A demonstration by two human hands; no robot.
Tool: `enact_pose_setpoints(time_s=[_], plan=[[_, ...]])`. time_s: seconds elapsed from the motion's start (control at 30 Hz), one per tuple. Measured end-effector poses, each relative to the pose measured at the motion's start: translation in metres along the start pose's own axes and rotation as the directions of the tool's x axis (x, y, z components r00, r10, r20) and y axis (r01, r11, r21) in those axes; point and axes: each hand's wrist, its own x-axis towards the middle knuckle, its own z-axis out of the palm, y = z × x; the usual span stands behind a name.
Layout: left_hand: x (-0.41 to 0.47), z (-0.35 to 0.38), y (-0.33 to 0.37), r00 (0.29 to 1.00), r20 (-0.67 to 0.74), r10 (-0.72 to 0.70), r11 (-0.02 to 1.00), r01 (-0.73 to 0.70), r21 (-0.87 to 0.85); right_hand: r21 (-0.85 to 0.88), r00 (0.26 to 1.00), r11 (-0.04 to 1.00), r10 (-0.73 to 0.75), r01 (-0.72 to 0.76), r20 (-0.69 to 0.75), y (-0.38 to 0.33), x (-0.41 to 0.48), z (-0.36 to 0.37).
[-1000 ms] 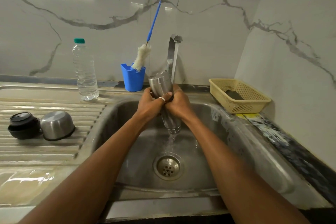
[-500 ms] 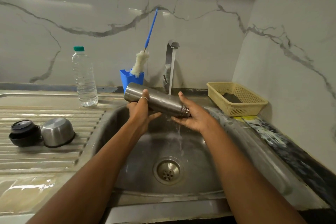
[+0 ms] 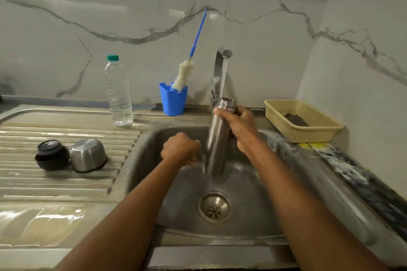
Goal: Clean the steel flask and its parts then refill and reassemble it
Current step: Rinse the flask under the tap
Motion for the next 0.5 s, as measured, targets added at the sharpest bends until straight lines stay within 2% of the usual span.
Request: enact_pose_setpoints(time_s=[0.07, 0.13, 0.33, 0.43, 0.5], plan=[[-0.004, -0.001, 0.002, 0.998, -0.031, 0.051, 0.987, -0.045, 0.156, -0.184, 0.998, 0.981, -0.059, 0.065, 0.037, 0.006, -0.002, 0.008], [-0.008, -0.002, 0.007, 0.998, -0.023, 0.066, 0.969, -0.058, 0.241, -0.306, 0.994, 0.946, -0.097, 0.108, 0.051, 0.010, -0.002, 0.012], [-0.005, 0.001, 0.008, 0.996, -0.006, 0.090, 0.961, -0.085, 0.263, -0.510, 0.987, 0.846, -0.162, 0.152, 0.026, 0.016, 0.005, 0.011], [-0.004, 0.000, 0.007, 0.996, -0.024, 0.087, 0.961, -0.077, 0.267, -0.481, 0.970, 0.843, -0.223, 0.241, 0.095, 0.013, 0.003, 0.011], [-0.005, -0.002, 0.009, 0.996, -0.038, 0.085, 0.962, -0.072, 0.264, -0.414, 0.966, 0.879, -0.169, 0.237, 0.194, 0.012, 0.000, 0.012]])
